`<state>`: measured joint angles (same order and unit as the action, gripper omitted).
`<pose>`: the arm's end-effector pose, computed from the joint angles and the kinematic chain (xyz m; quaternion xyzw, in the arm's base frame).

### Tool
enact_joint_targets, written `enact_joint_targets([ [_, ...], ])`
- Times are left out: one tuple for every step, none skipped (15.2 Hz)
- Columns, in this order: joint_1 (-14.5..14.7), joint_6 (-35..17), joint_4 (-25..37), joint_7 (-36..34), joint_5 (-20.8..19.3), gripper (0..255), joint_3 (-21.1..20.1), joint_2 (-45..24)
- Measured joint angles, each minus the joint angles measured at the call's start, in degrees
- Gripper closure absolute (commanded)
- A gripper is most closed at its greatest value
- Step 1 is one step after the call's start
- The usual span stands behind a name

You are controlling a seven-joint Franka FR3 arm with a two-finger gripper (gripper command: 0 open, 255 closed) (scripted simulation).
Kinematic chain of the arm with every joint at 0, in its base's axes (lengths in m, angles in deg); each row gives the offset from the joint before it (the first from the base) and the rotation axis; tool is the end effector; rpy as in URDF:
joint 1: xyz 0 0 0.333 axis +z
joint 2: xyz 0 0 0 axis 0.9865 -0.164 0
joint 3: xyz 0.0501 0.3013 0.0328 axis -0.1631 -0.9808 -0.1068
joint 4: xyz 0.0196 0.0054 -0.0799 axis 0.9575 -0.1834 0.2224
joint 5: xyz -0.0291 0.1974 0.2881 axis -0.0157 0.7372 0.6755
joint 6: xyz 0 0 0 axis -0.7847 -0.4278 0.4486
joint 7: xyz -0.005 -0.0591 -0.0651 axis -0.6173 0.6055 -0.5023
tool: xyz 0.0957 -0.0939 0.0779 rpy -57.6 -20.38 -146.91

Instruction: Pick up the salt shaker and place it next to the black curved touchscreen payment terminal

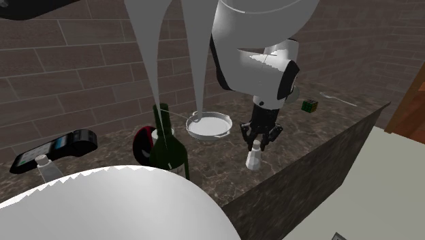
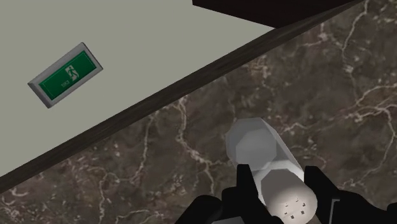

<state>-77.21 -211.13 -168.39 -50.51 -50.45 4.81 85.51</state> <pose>0.4608 -0.1125 0.3337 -0.9910 -0.1284 -0.0025 0.0377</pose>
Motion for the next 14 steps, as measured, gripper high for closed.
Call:
enact_joint_targets([
  [0.00,-0.01,0.00,0.00,0.00,255,0.00,0.00],
  [0.00,0.40,0.18,-0.11,-0.11,255,-0.01,0.20],
  [-0.01,0.88,0.41,-0.21,-0.23,255,-0.01,0.46],
  [0.03,1.47,0.62,-0.45,-0.42,255,-0.07,0.86],
  [0.00,2.26,0.97,-0.59,-0.63,255,-0.06,1.33],
  [-0.01,3.04,1.31,-0.79,-0.84,255,-0.08,1.81],
  [0.01,3.78,1.73,-0.98,-0.99,255,-0.12,2.15],
  [-0.04,4.56,2.18,-1.04,-1.15,255,-0.10,2.50],
  [-0.06,5.31,2.62,-1.15,-1.31,255,-0.10,2.83],
  [-0.03,6.25,3.30,-1.37,-1.43,255,-0.16,3.13],
  [-0.03,6.94,3.60,-1.52,-1.59,255,-0.19,3.53],
  [-0.04,7.55,3.88,-1.63,-1.73,255,-0.21,3.88],
  [-0.03,8.24,4.29,-1.79,-1.85,255,-0.26,4.17],
  [-0.01,9.17,4.77,-2.04,-2.03,255,-0.34,4.66],
])
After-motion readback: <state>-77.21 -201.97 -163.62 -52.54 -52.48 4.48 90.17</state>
